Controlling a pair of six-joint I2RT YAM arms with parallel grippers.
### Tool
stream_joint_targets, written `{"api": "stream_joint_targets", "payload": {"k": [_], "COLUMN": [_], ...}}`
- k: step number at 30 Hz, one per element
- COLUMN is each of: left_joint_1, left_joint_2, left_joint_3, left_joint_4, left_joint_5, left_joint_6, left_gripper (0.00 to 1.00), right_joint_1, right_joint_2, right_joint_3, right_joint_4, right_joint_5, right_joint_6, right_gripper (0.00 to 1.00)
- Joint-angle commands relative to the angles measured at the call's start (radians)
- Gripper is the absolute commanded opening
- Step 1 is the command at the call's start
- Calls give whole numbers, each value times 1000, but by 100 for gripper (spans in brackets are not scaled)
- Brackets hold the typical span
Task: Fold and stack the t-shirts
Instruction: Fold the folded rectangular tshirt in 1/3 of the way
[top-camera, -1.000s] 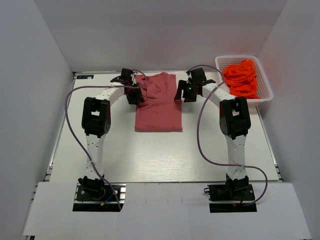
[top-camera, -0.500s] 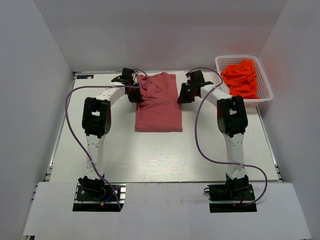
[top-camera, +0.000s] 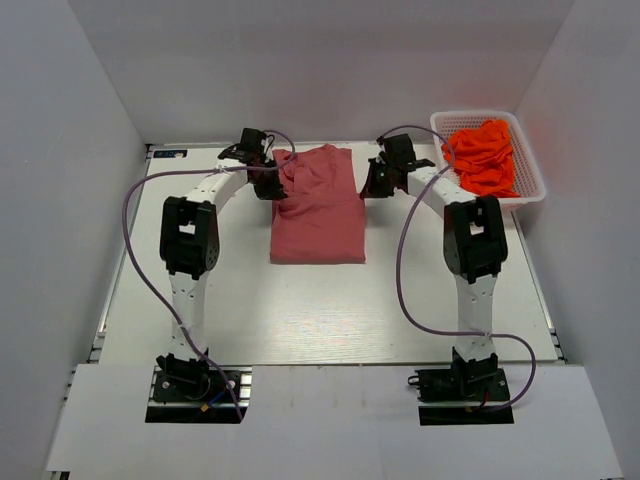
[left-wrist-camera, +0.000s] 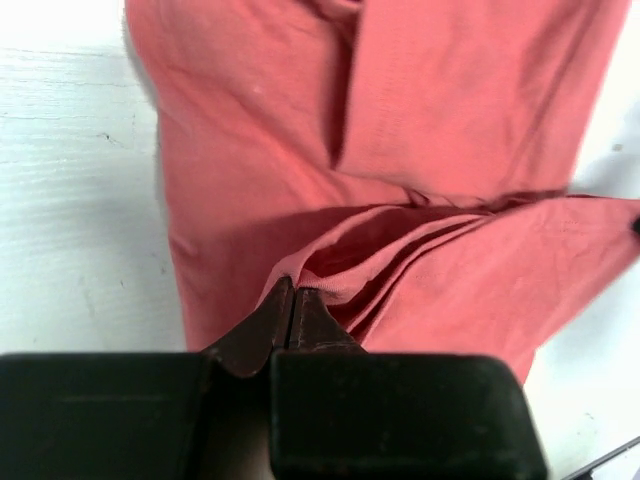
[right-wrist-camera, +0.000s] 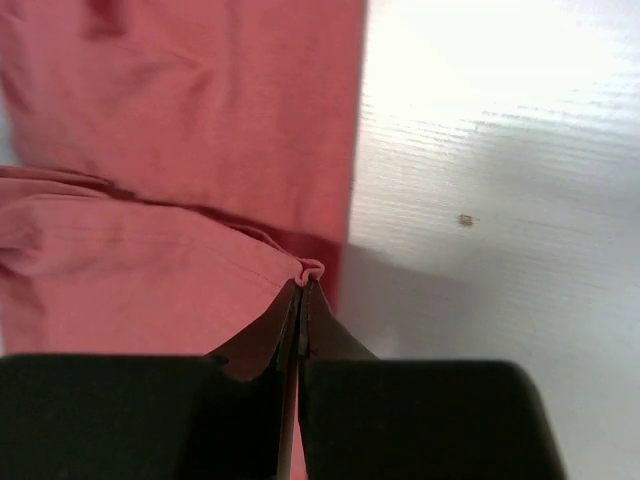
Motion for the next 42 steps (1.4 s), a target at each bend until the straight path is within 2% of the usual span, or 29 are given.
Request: {"api": "stream_joint_targets", "payload": {"k": [1,12,17,20,30,33,35,36,37,38,39,42], "left_joint_1": [-4,17,26,36,63,63,63,72,72,72,72,82], "left_joint_2": [-124,-184,-152,-152,-22,17,41,50,50,23,5,-111], "left_joint_3": [22,-79,-58,-87,-32,8,75,91,105,105,105,38], "left_joint_4": [-13,28,-4,34,39,36,-18,-33,-46,-46,-58,-58], "left_joint_5": [-11,-49,-123,-123,-63,-42,-41,-41,-41,-41,-52,-61], "left_joint_6": [7,7,7,7,-11,-11,-11,-11,-11,-11,-11,-11], "left_gripper": [0,0,0,0,0,17,32,57,64,79,100,100], "right_joint_1": [2,2,5,5,2,0,-7,-3,0,2,3,0], "right_joint_2": [-115,-76,-13,24,147,168,173,173,171,161,133,11], "right_joint_3": [-11,40,115,144,241,261,285,299,336,345,347,215], "right_joint_4": [22,45,35,28,-2,7,4,-26,-47,-76,-85,-55], "right_joint_5": [18,-36,-65,-73,-73,-41,-45,-44,-35,-10,-4,4], "right_joint_6": [-11,-24,-28,-24,-21,-16,-5,-20,-31,-49,-59,-62], "right_gripper": [0,0,0,0,0,20,63,90,91,91,91,91]}}
